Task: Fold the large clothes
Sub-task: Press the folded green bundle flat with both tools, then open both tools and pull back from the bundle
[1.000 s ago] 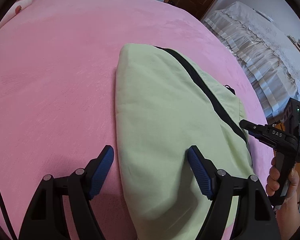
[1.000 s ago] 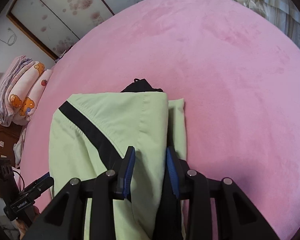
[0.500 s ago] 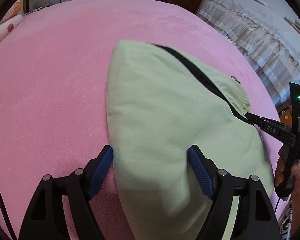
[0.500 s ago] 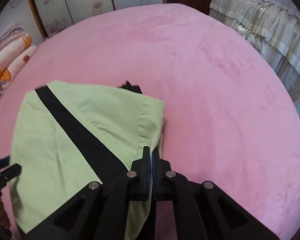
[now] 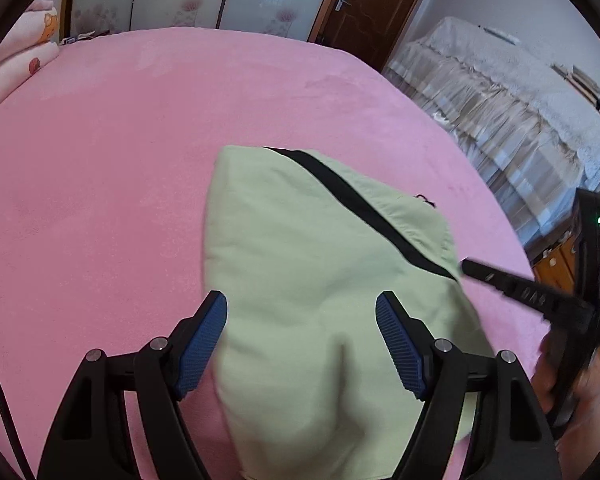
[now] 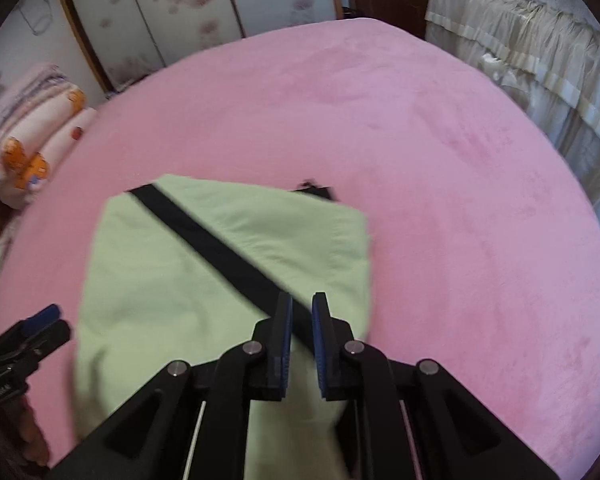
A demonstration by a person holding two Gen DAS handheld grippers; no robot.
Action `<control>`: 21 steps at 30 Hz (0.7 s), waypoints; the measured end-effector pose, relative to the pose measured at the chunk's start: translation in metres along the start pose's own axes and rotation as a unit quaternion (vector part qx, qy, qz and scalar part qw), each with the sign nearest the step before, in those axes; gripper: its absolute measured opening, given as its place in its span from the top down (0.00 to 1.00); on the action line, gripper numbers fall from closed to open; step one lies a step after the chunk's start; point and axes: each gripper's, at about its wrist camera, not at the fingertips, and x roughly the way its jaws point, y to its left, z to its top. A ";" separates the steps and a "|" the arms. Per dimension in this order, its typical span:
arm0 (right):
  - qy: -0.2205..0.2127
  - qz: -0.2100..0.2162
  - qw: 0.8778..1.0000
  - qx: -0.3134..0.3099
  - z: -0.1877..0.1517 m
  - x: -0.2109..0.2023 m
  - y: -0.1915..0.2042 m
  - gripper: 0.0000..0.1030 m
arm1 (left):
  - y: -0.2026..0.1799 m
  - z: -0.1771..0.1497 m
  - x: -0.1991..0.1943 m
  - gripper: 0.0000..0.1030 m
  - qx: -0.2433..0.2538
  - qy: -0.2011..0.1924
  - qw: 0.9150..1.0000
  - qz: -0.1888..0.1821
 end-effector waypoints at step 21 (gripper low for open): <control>0.034 -0.037 0.999 0.008 -0.071 0.002 -0.038 0.98 | -0.006 -0.047 0.013 0.32 0.023 0.041 0.998 0.030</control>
